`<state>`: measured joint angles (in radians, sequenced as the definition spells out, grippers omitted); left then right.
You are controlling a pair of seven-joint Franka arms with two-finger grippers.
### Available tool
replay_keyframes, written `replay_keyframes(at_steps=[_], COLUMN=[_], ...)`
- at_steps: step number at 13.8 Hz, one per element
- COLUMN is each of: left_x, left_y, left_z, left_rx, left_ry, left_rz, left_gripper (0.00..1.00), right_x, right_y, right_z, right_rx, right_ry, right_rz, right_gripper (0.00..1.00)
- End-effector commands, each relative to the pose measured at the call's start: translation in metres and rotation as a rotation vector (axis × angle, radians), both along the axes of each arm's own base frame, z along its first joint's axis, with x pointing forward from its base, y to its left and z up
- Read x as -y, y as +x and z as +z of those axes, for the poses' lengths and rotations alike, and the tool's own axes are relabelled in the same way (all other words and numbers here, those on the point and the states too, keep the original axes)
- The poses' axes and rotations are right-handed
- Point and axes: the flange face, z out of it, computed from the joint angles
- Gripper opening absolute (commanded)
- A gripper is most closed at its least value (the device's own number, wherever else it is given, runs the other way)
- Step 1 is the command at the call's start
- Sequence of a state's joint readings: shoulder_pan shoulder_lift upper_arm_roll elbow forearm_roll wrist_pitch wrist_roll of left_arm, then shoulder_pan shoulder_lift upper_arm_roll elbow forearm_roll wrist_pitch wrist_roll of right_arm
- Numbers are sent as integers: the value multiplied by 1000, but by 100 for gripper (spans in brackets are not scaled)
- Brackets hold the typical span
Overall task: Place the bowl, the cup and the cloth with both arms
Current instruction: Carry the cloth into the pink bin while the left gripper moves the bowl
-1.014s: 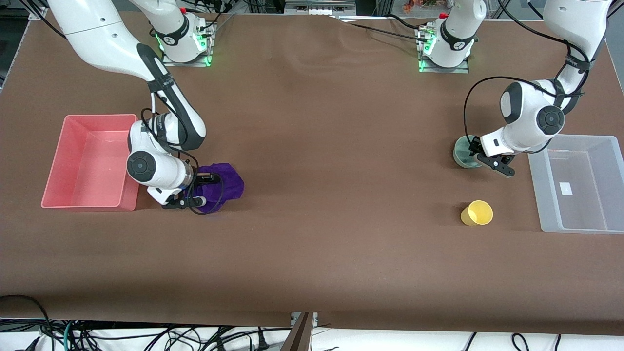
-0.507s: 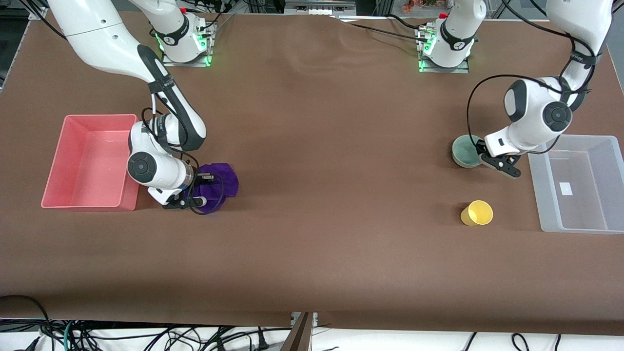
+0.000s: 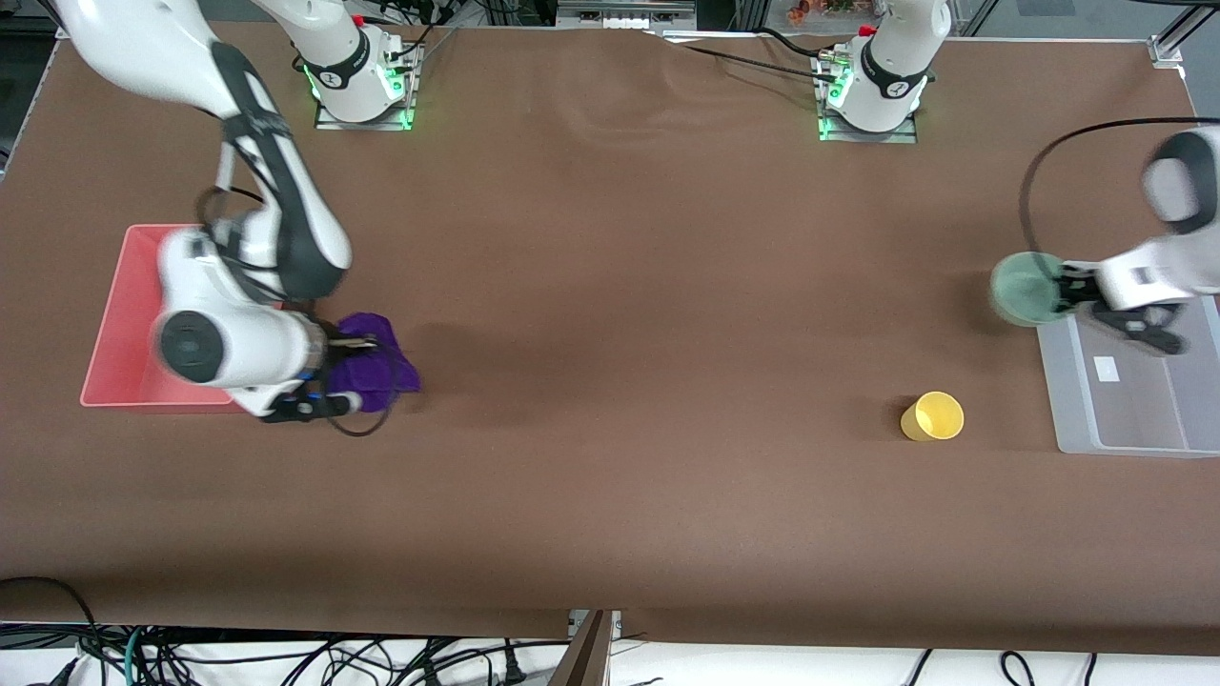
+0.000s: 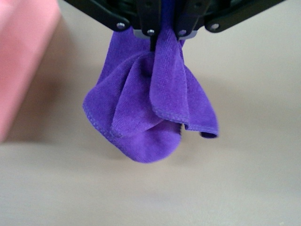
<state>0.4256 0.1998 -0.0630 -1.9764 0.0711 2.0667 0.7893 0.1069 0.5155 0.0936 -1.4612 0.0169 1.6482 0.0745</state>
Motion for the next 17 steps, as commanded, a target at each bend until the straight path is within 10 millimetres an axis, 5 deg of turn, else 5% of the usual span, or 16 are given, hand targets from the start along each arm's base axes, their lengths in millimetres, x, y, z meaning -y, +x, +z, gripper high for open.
replay_keyframes(at_steps=[1,4,6,8,12,14,17], left_x=[-75,-147,-168,-175,-194,-191,-176], left_y=[32,51,57,53,48,50,55], left_z=[1,-47,-84,-105,-141,-135,-78], left_rx=[-2,-6,-16,-21,23,22,3], left_ry=[-13,-20,-42,-59,-41,-38,-45], left_rz=[-44,-93,-92,-71,-49,-43,-65], left_gripper=[0,0,0,0,0,79,93], right_x=[55,148,215,258,299,304,306], right_y=[8,-2,-14,-26,-50,-58,-67], right_z=[81,111,80,43,-27,-51,-83], right_rx=[-59,-102,-169,-197,-199,-198,-208], right_ry=[0,-16,-6,4,38,37,43], right_rz=[44,164,177,180,218,214,207], right_gripper=[0,0,0,0,0,0,0])
